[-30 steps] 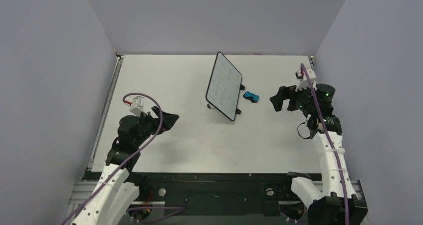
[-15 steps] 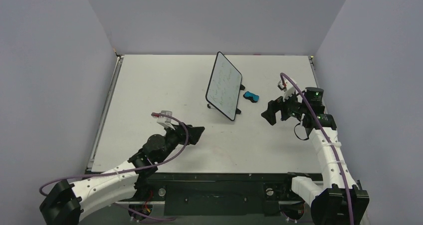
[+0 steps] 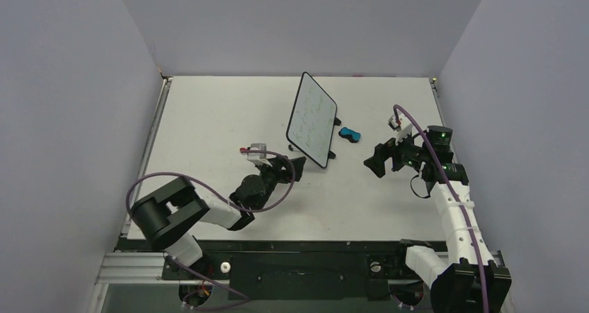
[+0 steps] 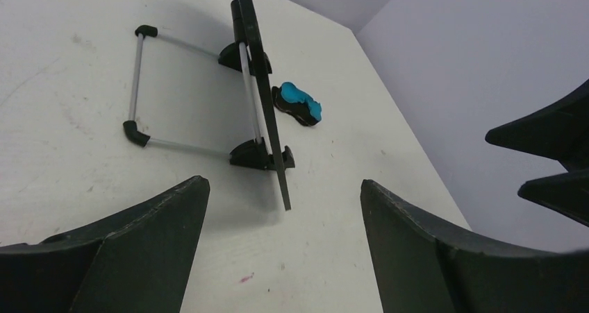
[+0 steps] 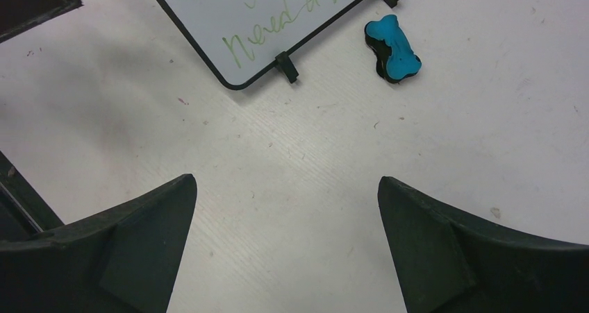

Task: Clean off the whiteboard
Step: Pick up the whiteboard from the whiteboard stand.

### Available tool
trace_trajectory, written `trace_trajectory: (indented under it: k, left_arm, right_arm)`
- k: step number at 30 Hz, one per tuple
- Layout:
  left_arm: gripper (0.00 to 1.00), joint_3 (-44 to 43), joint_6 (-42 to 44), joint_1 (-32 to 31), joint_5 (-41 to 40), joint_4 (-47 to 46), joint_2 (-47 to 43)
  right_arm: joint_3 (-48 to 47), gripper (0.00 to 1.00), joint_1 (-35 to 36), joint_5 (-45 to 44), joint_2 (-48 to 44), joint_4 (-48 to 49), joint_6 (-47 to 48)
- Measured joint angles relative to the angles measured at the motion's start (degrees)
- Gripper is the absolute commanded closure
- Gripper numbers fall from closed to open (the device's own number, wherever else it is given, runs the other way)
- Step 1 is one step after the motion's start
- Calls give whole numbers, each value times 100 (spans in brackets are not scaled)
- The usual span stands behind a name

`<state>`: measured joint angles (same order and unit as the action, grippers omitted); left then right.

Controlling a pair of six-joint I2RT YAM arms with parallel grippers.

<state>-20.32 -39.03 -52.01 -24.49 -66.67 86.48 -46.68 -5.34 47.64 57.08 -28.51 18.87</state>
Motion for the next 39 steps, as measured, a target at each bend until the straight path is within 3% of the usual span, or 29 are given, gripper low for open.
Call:
trace_trajectory:
  k: [4,8,15,33,35,36,39]
  left_arm:
    - [32,-483,168,-2,-144,-1086,1244]
    - [36,-894,177,-2,-258,-1462,2020]
    - [48,-1451,181,-2,-365,-1740,2706]
    - [64,-2225,378,13,-505,-1759,3633]
    - [73,-2264,387,28,-503,-1762,3635]
    - [92,-2280,387,39,-496,-1764,3635]
    - [100,-2288,376,76,-431,-1803,3635]
  right_arm:
    - [0,0,-17,46,0,22,2]
    - [0,0,-63,70,0,22,2]
    - [0,1,-70,87,0,20,4]
    - [0,1,-149,173,0,20,4]
    - [0,1,-151,181,0,20,7]
    - [0,1,-157,190,0,20,7]
    - [0,1,-190,195,0,17,9]
